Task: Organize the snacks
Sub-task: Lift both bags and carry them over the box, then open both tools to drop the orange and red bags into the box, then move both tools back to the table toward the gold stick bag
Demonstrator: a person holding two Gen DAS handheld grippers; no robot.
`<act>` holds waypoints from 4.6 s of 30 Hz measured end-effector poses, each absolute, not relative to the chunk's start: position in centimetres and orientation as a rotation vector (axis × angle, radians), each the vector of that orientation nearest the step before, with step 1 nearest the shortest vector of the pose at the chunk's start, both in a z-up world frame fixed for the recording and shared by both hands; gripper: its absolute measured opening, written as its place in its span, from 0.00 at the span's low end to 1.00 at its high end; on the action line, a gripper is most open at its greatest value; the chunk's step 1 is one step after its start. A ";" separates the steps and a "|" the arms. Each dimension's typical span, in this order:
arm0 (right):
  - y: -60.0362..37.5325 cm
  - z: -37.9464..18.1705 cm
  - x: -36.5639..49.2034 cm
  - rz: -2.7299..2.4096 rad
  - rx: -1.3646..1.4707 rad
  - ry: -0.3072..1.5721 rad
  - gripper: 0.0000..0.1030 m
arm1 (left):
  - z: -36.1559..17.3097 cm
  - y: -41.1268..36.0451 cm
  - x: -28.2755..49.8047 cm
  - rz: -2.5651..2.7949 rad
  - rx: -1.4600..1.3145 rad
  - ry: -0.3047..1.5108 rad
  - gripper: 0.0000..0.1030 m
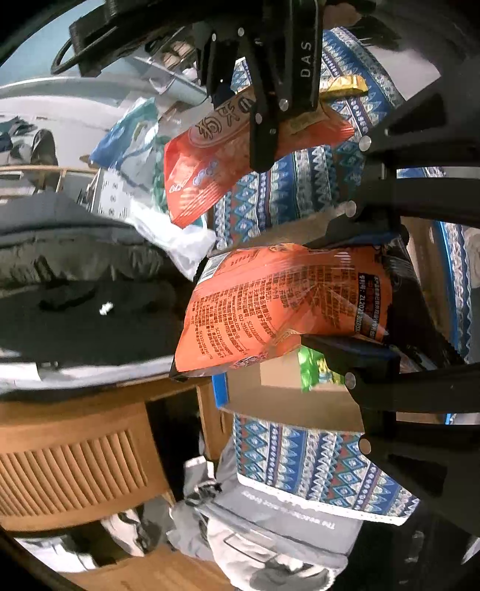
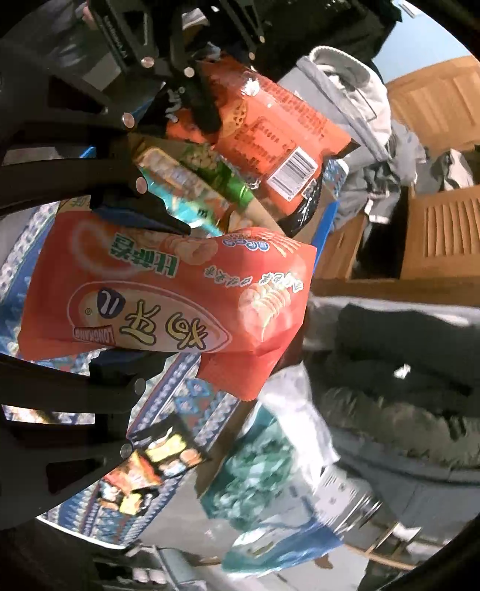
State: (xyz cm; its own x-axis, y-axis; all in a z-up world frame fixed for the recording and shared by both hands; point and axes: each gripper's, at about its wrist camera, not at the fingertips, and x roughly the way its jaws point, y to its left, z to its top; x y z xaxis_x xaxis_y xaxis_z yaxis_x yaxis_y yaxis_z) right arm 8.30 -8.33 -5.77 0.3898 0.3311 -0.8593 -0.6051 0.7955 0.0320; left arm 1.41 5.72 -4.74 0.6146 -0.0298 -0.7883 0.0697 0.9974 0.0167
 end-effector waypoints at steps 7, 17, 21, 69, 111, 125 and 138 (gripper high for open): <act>-4.1 -6.8 9.2 0.662 -0.311 1.035 0.50 | -5.9 8.8 1.4 0.000 0.021 0.926 0.40; 0.2 -9.0 9.8 0.721 -0.325 1.097 0.51 | -8.0 12.6 1.3 0.056 -0.034 0.968 0.40; 1.3 -9.4 9.8 0.740 -0.328 1.111 0.51 | -8.7 13.0 1.3 0.058 -0.040 0.985 0.40; -14.5 -10.1 9.0 0.459 -0.234 1.116 0.74 | -7.0 1.1 3.0 -0.100 0.136 0.965 0.73; -33.8 -22.1 11.4 0.061 0.095 1.331 0.77 | -15.5 -12.7 6.7 -0.272 0.275 1.133 0.78; -35.1 -25.5 11.8 0.011 0.173 1.358 0.64 | -18.1 -14.2 8.1 -0.286 0.275 1.193 0.78; -35.5 -25.0 10.3 0.039 0.158 1.313 0.28 | -18.3 -15.7 9.7 -0.294 0.228 1.205 0.79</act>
